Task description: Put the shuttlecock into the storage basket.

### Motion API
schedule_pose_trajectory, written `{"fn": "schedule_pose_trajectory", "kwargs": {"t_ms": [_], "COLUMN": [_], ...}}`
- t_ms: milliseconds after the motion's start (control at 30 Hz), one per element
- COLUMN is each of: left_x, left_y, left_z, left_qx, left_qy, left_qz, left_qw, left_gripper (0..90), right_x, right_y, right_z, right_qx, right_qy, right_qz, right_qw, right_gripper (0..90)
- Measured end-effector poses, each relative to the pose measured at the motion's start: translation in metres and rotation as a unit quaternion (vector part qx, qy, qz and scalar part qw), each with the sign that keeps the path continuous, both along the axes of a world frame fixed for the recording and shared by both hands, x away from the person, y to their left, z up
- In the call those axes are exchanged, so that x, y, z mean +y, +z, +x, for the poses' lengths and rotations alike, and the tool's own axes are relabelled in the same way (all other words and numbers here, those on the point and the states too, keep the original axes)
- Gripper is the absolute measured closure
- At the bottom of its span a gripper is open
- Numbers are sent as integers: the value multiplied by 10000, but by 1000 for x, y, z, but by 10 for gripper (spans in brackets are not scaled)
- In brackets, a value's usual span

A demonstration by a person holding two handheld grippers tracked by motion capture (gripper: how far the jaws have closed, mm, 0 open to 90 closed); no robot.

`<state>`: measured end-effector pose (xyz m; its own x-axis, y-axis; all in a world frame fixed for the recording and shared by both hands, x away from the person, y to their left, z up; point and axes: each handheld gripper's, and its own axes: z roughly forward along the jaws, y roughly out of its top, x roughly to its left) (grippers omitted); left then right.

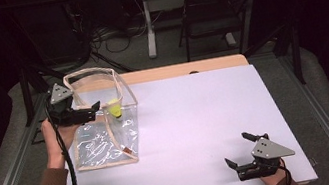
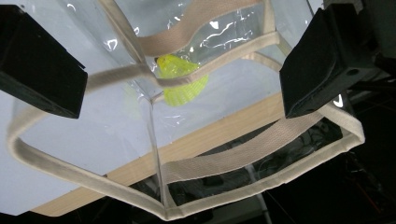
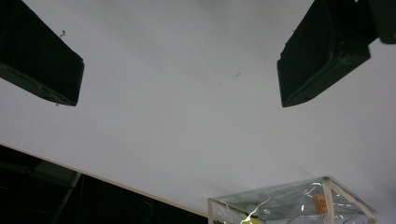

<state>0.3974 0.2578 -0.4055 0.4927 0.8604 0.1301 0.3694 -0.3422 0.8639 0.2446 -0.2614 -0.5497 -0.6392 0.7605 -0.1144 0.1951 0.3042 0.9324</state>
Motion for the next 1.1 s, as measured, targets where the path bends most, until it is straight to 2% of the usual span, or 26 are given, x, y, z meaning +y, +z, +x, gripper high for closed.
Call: {"fn": "schedule_pose_trajectory", "kwargs": {"t_ms": [433, 767, 1100], "left_x": [-6, -1, -1], "left_y": [-9, -20, -41], "left_z": [-36, -59, -81], "left_qx": [-186, -397, -401], "left_qy": [-125, -90, -130], "left_qz": [22, -208, -296], "left_qw": [9997, 9990, 9987], "left_gripper": [0, 0, 0], "right_x": [0, 0, 0], "right_y": [0, 0, 0], "right_z": [0, 0, 0], "right_qx": [2, 13, 8], "right_qy": [4, 10, 10], "right_qz": [2, -7, -9], "right_qw": [10000, 10000, 10000], "right_gripper": [0, 0, 0]}}
